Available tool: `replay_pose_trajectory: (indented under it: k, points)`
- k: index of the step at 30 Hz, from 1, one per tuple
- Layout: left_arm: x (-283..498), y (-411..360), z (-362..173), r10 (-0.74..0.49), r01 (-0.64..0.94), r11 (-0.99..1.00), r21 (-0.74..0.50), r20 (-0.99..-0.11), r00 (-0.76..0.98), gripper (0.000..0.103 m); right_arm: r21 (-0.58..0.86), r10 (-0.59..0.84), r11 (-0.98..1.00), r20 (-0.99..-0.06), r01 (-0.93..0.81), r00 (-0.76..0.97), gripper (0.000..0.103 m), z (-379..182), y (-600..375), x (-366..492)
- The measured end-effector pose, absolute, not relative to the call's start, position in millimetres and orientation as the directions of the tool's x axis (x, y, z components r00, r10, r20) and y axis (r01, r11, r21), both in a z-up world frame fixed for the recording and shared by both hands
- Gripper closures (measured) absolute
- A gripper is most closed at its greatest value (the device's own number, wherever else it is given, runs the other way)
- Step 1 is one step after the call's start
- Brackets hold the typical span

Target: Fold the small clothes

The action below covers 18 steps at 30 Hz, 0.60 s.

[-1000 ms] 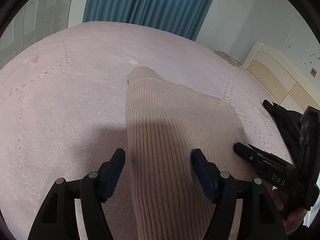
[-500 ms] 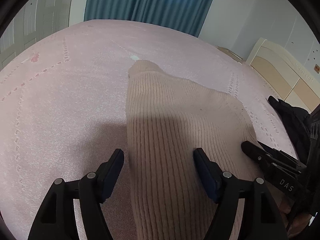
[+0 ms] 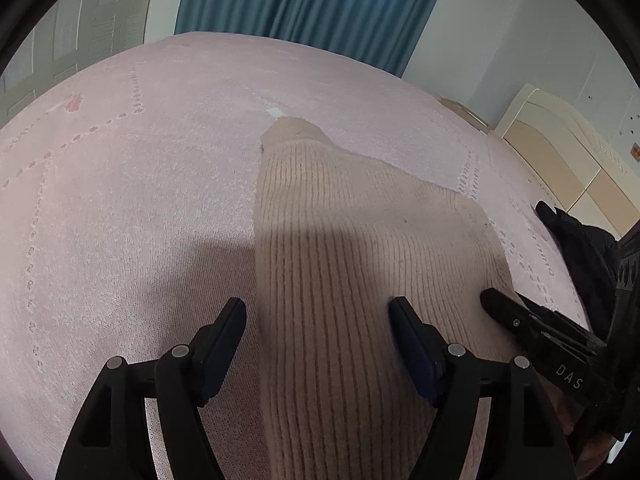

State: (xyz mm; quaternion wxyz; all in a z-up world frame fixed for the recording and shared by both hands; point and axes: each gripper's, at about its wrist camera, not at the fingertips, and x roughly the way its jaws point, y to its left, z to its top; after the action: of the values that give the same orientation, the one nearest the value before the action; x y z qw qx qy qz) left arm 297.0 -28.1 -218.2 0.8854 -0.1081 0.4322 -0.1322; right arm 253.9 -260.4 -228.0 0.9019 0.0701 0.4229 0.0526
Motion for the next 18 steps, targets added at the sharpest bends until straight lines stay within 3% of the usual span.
replay_pose_trajectory:
  k: [6,15,18]
  points:
    - [294,-30,-213,-0.312,0.160,0.949,-0.272,-0.728,0.610,0.031,0.157,0.149,0.987,-0.748,-0.045,0.646,0.056,-225,-259,252]
    - [287,-57,-190,-0.135,0.167,0.986,-0.017,-0.672,0.728,0.041,0.177,0.147,0.984,-0.690,-0.032,0.708,0.061,-206,-263,244]
    - [290,-58,-188,-0.145,0.170,0.985,-0.029,-0.675,0.724,0.044,0.181,0.134,0.983,-0.670,-0.014,0.731,0.063,-202,-264,244]
